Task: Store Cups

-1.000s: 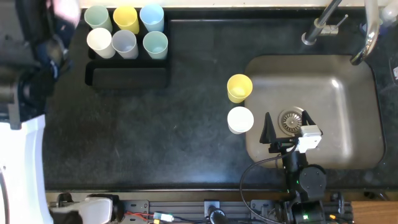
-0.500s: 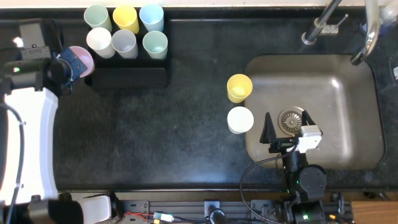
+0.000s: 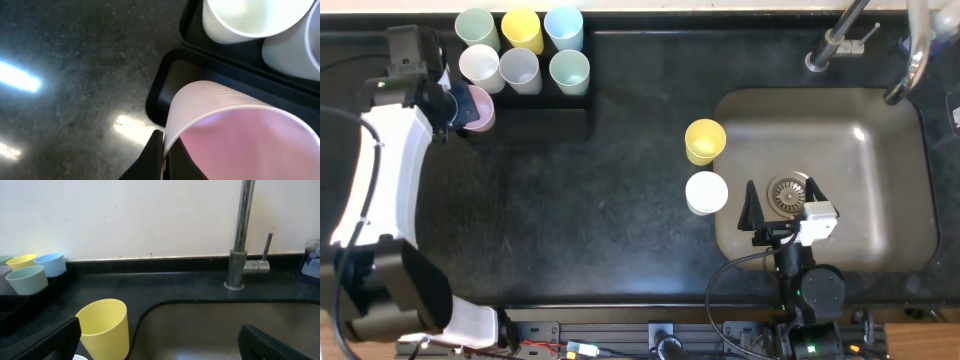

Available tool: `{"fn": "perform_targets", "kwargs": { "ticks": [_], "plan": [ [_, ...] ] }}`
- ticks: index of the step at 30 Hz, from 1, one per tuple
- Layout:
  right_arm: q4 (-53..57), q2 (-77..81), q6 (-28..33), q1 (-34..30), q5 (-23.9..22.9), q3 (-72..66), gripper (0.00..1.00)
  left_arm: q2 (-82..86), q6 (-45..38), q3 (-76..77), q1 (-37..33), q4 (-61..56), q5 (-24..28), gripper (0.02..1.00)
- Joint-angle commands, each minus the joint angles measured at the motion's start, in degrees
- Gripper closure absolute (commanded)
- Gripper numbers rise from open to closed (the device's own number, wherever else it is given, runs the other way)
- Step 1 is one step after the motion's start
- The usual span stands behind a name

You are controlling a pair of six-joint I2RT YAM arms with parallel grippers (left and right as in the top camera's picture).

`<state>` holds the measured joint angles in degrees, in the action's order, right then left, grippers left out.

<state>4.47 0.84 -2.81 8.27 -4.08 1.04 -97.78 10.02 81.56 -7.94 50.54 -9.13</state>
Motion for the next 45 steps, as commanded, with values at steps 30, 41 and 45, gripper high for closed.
{"fn": "perform_targets", "kwargs": {
  "ticks": [30, 41, 45],
  "plan": [
    [-0.4, -0.6, -0.2, 0.0, -0.4, -0.8, 0.003, -7.0, -8.7, -0.2, -3.9, -7.0, 4.9, 0.853],
    [-0.3, -0.6, -0.2, 0.0, -0.4, -0.8, 0.005, 0.7, -7.1, -0.2, -4.5, -6.5, 6.7, 0.531],
    [-0.3, -0.6, -0.2, 0.0, -0.4, -0.8, 0.005, 10.0, -2.0, 1.9, -1.0, -4.8, 6.7, 0.406]
  ]
}}
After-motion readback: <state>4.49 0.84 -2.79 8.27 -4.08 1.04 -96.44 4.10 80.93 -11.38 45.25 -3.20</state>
